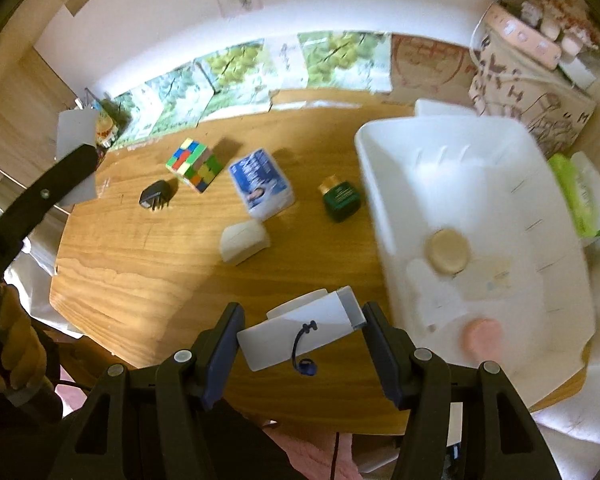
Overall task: Organize rigid objects
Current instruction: 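Carry the white toy box and white charger box with both tools over the white basket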
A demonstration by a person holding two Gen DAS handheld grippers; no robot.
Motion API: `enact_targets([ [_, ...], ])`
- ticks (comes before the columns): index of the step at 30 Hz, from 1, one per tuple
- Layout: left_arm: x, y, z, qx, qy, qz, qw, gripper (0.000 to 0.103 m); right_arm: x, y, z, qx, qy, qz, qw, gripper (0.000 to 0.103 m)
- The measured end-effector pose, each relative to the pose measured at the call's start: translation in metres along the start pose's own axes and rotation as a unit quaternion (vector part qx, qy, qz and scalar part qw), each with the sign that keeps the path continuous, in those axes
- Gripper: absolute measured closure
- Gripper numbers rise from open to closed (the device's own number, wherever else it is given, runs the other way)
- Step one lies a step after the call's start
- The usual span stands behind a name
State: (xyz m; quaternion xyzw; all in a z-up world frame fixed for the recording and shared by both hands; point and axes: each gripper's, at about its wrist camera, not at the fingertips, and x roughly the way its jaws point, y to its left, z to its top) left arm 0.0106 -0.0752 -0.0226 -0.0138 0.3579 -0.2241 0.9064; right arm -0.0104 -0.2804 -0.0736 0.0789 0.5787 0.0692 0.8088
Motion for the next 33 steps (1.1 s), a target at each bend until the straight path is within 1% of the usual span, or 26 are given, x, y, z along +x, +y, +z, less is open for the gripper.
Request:
enact_targets([
  [8,0.011,-0.048,0.012,0.015,-0.018,-0.015,0.9996,0.053,-0.029,-0.041,0.007,-0.014,-0.026,-0.010,1.000,0.042],
  [15,0.024,-0.086,0.016,0.023,-0.026,-0.029,0.9990,0.053,-0.041,-0.077,0.008,-0.019,-0.034,-0.021,0.999,0.042],
  [26,0.048,-0.131,0.011,0.028,-0.028,-0.062,0.9973,0.053,-0.044,-0.121,0.007,-0.018,-0.031,-0.048,0.998,0.042],
  [30,0.057,-0.144,0.008,0.028,-0.023,-0.071,0.9968,0.053,-0.040,-0.133,0.006,-0.016,-0.021,-0.055,0.998,0.042],
  [33,0.065,-0.151,0.004,0.028,-0.013,-0.074,0.9967,0.053,-0.036,-0.138,0.005,-0.017,-0.013,-0.058,0.998,0.042],
])
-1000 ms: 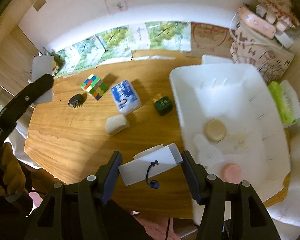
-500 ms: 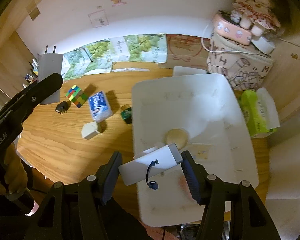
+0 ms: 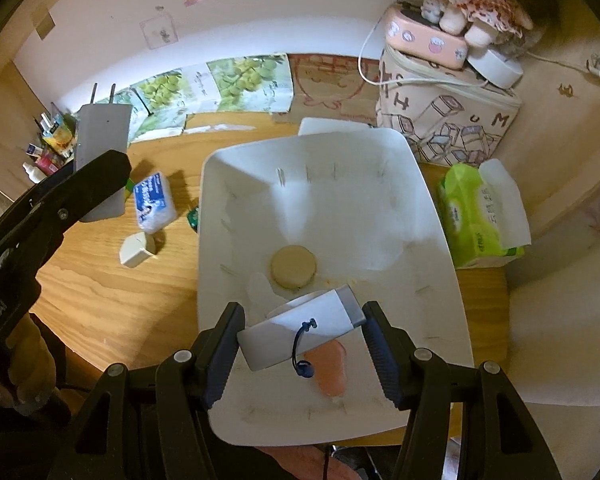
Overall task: Organize rigid objects
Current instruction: 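Carry the white toy box and white charger box with both tools over the white basket, then open the right tool to drop the toy box while the left tool releases the charger box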
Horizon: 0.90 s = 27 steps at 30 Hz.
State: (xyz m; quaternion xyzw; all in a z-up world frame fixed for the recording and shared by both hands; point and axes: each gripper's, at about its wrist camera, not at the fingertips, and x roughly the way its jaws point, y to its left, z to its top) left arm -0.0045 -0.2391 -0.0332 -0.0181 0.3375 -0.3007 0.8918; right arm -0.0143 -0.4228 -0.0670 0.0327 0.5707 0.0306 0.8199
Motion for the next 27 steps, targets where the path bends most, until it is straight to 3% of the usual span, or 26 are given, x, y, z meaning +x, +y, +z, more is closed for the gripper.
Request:
enact_targets([
  [8,0.022,-0.006,-0.006,-0.002,0.035,0.008,0.9994,0.052,0.019,-0.014,-0.003,0.009,0.033,-0.007,0.999,0.042],
  [9,0.023,-0.006,-0.006,-0.001,0.038,0.011,0.9992,0.044,0.021,-0.016,-0.003,0.014,0.038,-0.007,0.999,0.042],
  [10,0.023,-0.006,-0.005,-0.001,0.033,0.011,0.9994,0.028,0.023,-0.017,-0.004,0.017,0.042,-0.007,0.999,0.042],
  [12,0.012,-0.007,-0.003,0.000,0.003,0.000,1.0000,0.018,0.027,-0.020,-0.005,0.024,0.046,-0.008,0.999,0.042],
  [16,-0.001,-0.010,0.005,0.009,-0.023,-0.010,0.9996,0.017,0.022,-0.022,-0.004,0.039,0.035,0.001,0.999,0.041],
  [27,-0.018,0.012,0.007,0.006,-0.031,0.013,0.9994,0.017,0.021,-0.009,-0.004,0.073,0.027,0.014,0.997,0.036],
])
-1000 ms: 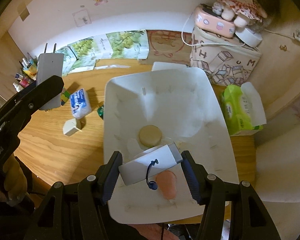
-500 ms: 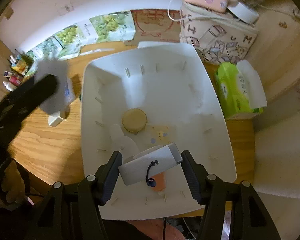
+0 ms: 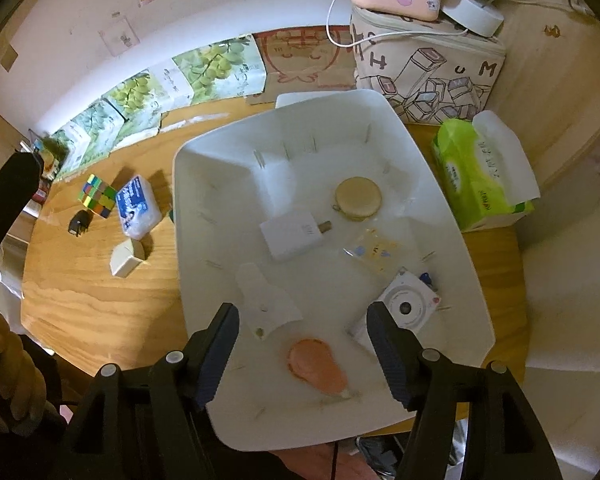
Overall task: Organize rigid objects
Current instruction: 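Open the right tool to drop the toy box while the left tool releases the charger box, then lift both open tools out of the basket and back over the desk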
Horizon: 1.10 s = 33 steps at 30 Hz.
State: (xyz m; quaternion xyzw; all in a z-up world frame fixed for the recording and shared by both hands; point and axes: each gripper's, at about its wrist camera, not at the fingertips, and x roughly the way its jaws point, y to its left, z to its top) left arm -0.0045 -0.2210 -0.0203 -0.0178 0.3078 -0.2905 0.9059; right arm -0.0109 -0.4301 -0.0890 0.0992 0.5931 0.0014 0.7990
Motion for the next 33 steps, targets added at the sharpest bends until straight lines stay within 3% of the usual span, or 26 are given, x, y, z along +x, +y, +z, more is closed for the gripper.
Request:
enact_targets([
  [16,-0.043,0.064,0.002,-0.008,-0.007,0.036,0.9993,0.017,-0.009,0.045,-0.009,0.042,-0.064,0.026,0.997,0.036],
  [33,-0.083,0.133,-0.004,0.028,0.005,0.130,0.9912,0.017,-0.007,0.109,-0.022,0.062,-0.119,0.024,0.991,0.036],
])
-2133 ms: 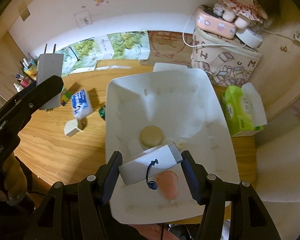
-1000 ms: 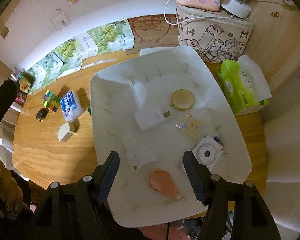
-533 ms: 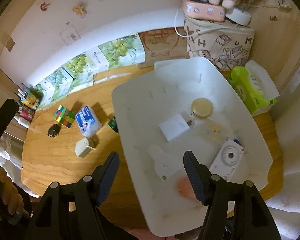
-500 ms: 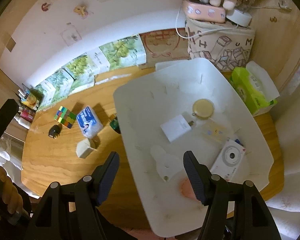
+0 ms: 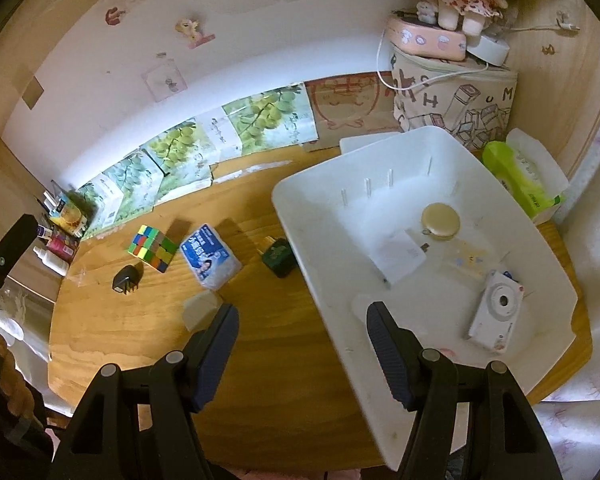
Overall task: Organize rigid objects
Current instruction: 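Lift both open tools out of the basket and back over the desk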
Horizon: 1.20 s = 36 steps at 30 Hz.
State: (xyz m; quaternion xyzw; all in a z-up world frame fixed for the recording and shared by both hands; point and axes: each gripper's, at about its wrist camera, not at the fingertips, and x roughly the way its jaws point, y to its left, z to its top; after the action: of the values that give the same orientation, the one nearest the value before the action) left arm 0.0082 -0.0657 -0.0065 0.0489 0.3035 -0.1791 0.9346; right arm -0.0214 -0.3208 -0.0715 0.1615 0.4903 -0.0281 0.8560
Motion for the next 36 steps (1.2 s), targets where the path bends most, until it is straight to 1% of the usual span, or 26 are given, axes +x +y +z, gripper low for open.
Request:
enact_targets([
  [2,0.001,0.007,-0.002,0.010,0.013,0.015,0.9998,0.017,0.000,0.007,-0.003,0.002,-0.009,0.000,1.000,0.036],
  [7,0.006,0.021,-0.008,0.040,0.039,0.037,0.9978,0.017,0.003,0.025,-0.009,0.000,-0.036,-0.003,0.999,0.036],
  [9,0.009,0.025,-0.011,0.050,0.043,0.042,0.9970,0.017,0.005,0.031,-0.012,0.000,-0.045,-0.001,0.999,0.036],
  [14,0.015,0.040,-0.017,0.059,0.051,0.028,0.9966,0.017,0.012,0.044,-0.020,0.002,-0.066,0.011,0.998,0.036],
  [18,0.025,0.050,-0.021,0.067,0.068,0.030,0.9950,0.017,0.017,0.054,-0.029,-0.003,-0.083,0.027,0.996,0.036],
  [21,0.033,0.055,-0.023,0.072,0.080,0.033,0.9937,0.017,0.018,0.061,-0.033,-0.013,-0.100,0.031,0.994,0.036],
  [23,0.039,0.059,-0.024,0.068,0.091,0.028,0.9931,0.017,0.018,0.066,-0.035,-0.022,-0.113,0.032,0.993,0.035],
  [25,0.045,0.063,-0.024,0.065,0.101,0.022,0.9925,0.017,0.018,0.072,-0.037,-0.033,-0.126,0.033,0.991,0.029],
  [26,0.049,0.065,-0.025,0.065,0.107,0.021,0.9919,0.017,0.019,0.074,-0.038,-0.038,-0.131,0.032,0.990,0.028],
  [29,0.059,0.070,-0.025,0.068,0.124,0.012,0.9899,0.017,0.020,0.078,-0.041,-0.048,-0.145,0.034,0.988,0.028],
  [31,0.069,0.075,-0.026,0.064,0.145,0.000,0.9874,0.017,0.023,0.083,-0.042,-0.058,-0.150,0.037,0.986,0.028],
  [34,0.082,0.082,-0.028,0.057,0.173,0.000,0.9833,0.017,0.026,0.090,-0.044,-0.076,-0.158,0.039,0.984,0.028],
  [35,0.085,0.084,-0.028,0.058,0.180,0.002,0.9821,0.017,0.027,0.092,-0.044,-0.083,-0.162,0.041,0.982,0.027],
  [36,0.088,0.086,-0.029,0.058,0.184,0.003,0.9811,0.017,0.028,0.094,-0.045,-0.087,-0.165,0.042,0.982,0.022],
])
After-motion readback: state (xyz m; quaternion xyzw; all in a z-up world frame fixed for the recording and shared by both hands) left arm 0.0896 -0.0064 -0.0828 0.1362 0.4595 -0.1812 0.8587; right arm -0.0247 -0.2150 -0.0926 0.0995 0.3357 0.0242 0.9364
